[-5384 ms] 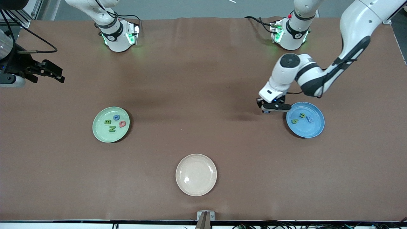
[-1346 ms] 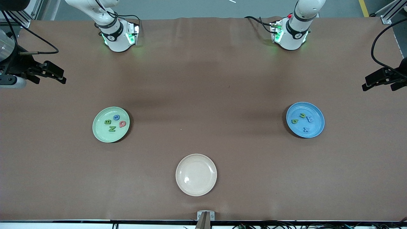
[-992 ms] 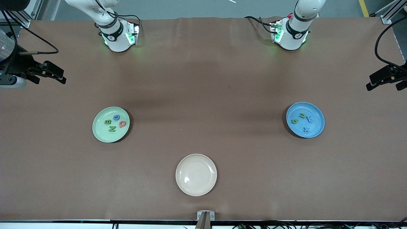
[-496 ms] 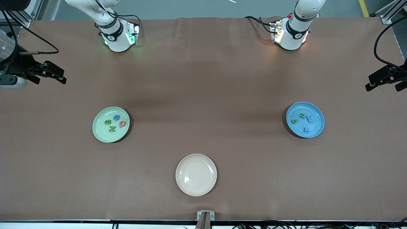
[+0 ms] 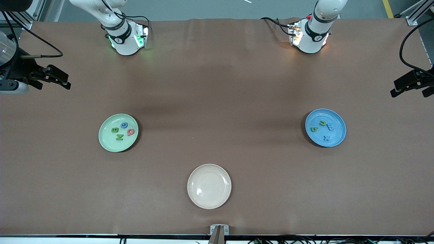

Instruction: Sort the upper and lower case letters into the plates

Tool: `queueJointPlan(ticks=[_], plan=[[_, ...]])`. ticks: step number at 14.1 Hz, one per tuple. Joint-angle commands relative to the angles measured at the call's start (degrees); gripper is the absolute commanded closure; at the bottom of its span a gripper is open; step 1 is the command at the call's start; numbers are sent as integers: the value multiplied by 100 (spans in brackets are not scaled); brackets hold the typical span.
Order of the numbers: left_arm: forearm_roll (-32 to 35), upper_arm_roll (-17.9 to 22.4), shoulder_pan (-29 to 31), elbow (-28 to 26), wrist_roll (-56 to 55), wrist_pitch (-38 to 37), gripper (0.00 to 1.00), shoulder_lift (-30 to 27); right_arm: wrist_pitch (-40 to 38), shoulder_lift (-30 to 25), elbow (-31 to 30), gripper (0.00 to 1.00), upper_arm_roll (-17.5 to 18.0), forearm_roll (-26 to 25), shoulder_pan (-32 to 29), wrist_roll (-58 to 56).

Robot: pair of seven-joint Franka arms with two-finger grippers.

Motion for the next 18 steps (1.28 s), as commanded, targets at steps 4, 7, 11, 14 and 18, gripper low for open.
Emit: queueJointPlan(ticks=[4, 7, 11, 14, 18], plan=[[77, 352, -324, 1, -20, 19, 0, -32, -11, -79, -26, 0, 39, -44, -17, -7], [68, 2394, -2437, 19, -29, -25, 0, -102, -20, -79, -26, 0, 39, -44, -17, -7], [68, 4580, -4587, 37, -29, -104, 0, -137, 7, -79, -26, 0, 39, -53, -35, -7], [59, 5082, -5124, 28, -38, -130, 0, -173, 7, -70, -35, 0, 48, -44, -8, 2], [59, 5329, -5372, 28, -38, -130, 0, -173, -11, -70, -44, 0, 48, -44, -8, 2]])
